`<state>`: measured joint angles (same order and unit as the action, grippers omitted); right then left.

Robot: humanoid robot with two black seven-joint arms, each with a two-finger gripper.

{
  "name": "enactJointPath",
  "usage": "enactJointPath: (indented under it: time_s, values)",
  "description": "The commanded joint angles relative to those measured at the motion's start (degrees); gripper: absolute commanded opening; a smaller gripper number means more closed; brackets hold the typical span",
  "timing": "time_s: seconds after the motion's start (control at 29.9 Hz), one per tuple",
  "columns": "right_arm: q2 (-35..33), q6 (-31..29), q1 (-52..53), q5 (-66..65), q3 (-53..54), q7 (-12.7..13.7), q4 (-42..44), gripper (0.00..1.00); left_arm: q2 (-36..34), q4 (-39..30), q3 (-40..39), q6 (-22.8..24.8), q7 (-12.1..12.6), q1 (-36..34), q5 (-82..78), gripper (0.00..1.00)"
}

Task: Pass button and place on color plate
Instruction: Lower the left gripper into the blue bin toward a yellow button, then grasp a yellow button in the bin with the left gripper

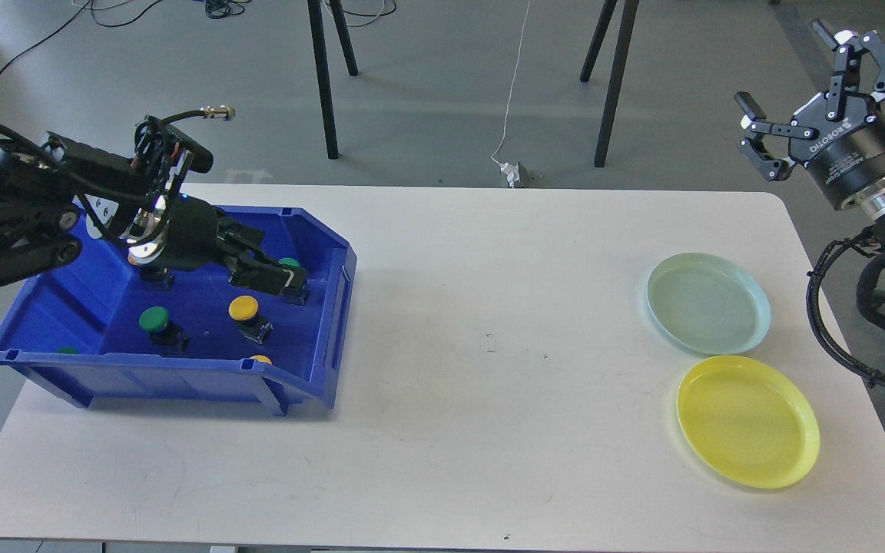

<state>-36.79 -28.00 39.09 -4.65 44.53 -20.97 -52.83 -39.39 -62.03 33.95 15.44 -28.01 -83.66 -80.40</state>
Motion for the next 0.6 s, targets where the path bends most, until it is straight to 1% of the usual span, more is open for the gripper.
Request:
enactJointPath:
  time_s: [0.0, 0.13, 0.3, 0.57]
  values:
    - [-0.13, 0.0, -0.77, -0.01, -0.06, -0.04, 0.19, 0.99, 2.65, 4.18, 2.79, -0.15, 0.01, 2.35, -0.02, 1.0]
    - [-0.04, 0.0, -1.12, -0.01, -0.06, -0.04, 0.19, 0.99, 3.62, 7.88, 2.7, -0.32, 0.01, 6.22, -0.02, 1.0]
    - [0.58, 0.0, -1.21, -0.01, -0.06, -0.04, 0.19, 0.99, 4.85, 11.48, 2.44, -0.41, 0.01, 8.95, -0.02, 1.0]
    - [0.32, 0.0, -1.91, -0.01, -0.06, -0.04, 0.19, 0.99, 6.7, 13.51, 2.44, -0.23, 0.01, 9.57, 0.07, 0.99]
